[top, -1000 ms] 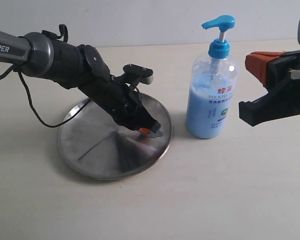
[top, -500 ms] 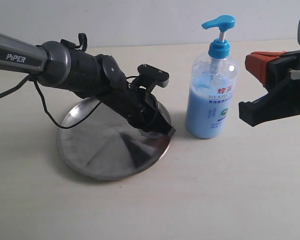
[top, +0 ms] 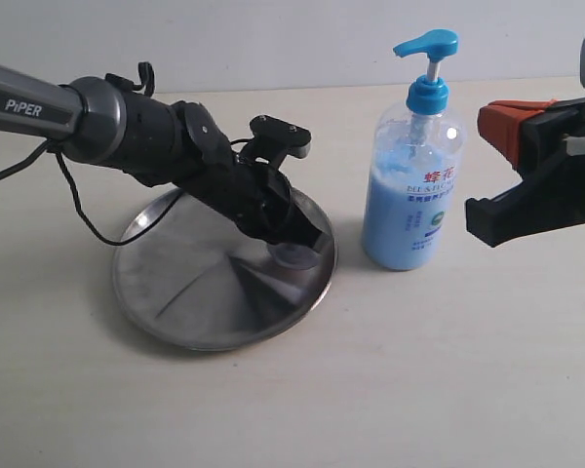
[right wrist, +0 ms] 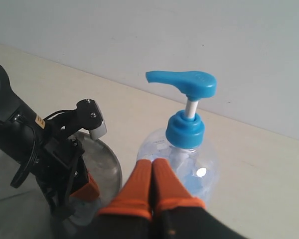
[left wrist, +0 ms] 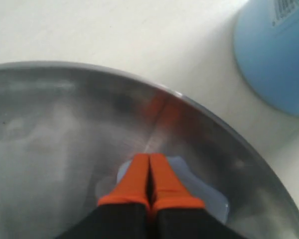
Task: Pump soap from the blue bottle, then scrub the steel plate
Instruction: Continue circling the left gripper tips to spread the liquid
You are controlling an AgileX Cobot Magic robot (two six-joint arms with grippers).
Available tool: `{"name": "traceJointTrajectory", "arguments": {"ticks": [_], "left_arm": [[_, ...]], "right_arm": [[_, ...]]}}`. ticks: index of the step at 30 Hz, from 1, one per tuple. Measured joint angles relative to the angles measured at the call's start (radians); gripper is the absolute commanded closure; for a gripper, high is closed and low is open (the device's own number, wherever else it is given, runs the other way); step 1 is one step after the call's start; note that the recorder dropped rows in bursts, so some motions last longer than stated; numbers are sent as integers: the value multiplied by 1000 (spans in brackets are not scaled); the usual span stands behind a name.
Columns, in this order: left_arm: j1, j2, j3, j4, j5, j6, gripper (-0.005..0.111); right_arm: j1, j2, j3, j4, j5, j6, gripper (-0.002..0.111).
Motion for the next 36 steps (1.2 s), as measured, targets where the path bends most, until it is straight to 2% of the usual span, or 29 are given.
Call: {"name": "traceJointTrajectory", "arguments": {"ticks": [16, 21, 27, 36], "left_arm": [[7, -5, -8, -15, 176, 0, 107], [7, -8, -8, -17, 189, 2, 107], [7, -8, -12, 54, 193, -28, 107], [25, -12, -12, 139, 114, -111, 107]], "right_arm": [[0, 0, 0, 0, 2, 0, 108], [0, 0, 0, 0, 2, 0, 108], [0, 0, 0, 0, 2, 0, 108], [0, 0, 0, 0, 2, 0, 108]]}}
